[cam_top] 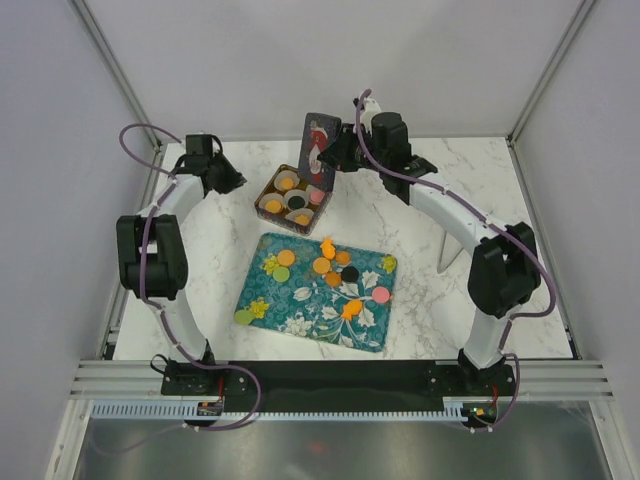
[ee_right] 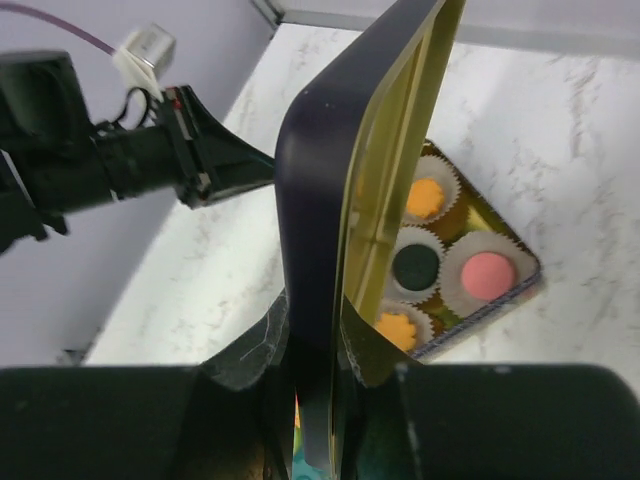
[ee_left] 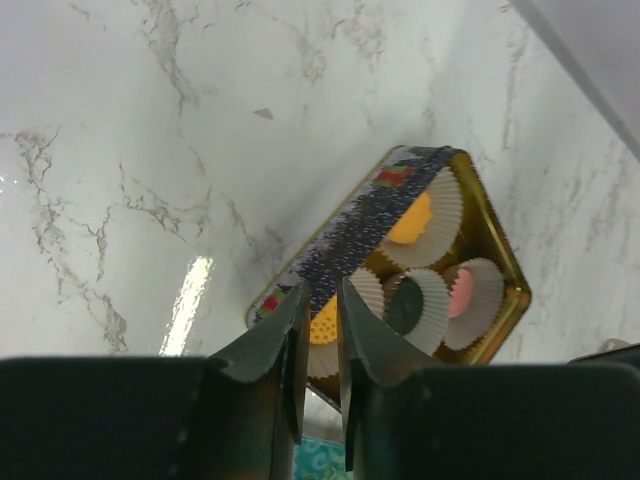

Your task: Pack the cookies

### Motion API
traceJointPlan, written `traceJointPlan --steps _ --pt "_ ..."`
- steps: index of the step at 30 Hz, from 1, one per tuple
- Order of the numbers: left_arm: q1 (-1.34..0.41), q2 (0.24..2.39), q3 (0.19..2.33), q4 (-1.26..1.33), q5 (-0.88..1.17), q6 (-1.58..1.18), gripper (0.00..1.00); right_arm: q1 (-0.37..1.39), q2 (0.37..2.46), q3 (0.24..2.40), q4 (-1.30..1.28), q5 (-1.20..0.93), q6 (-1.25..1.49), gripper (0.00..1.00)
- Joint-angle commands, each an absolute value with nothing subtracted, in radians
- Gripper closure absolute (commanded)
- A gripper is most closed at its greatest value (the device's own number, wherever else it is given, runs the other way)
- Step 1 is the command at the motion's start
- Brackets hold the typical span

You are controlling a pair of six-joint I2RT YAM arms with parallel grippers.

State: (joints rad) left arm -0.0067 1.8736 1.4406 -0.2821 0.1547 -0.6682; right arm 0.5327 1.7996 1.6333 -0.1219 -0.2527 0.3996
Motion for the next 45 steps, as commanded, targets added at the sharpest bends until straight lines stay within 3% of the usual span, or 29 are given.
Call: traceJointPlan --steps 1,11,30,45 --pt "-0.017 1.925 1.462 -0.252 0.106 -0.615 0.78 0.473 1.868 1.560 0.229 -0.532 0.758 0.97" --pt "-0.081 1.997 1.370 -0.160 0.115 -0.687 0.82 0.397 2.092 1.444 0.895 -0.650 1.225 0.95" --pt "-0.218 1.855 1.180 -0.051 0.089 -0.778 0.85 0.338 2.226 1.394 1.097 -0.695 1.408 0.95" --pt "-0.072 1.706 1.147 -0.175 0.061 -0.730 0.69 0.327 2.318 1.451 1.137 -0.845 1.494 0.94"
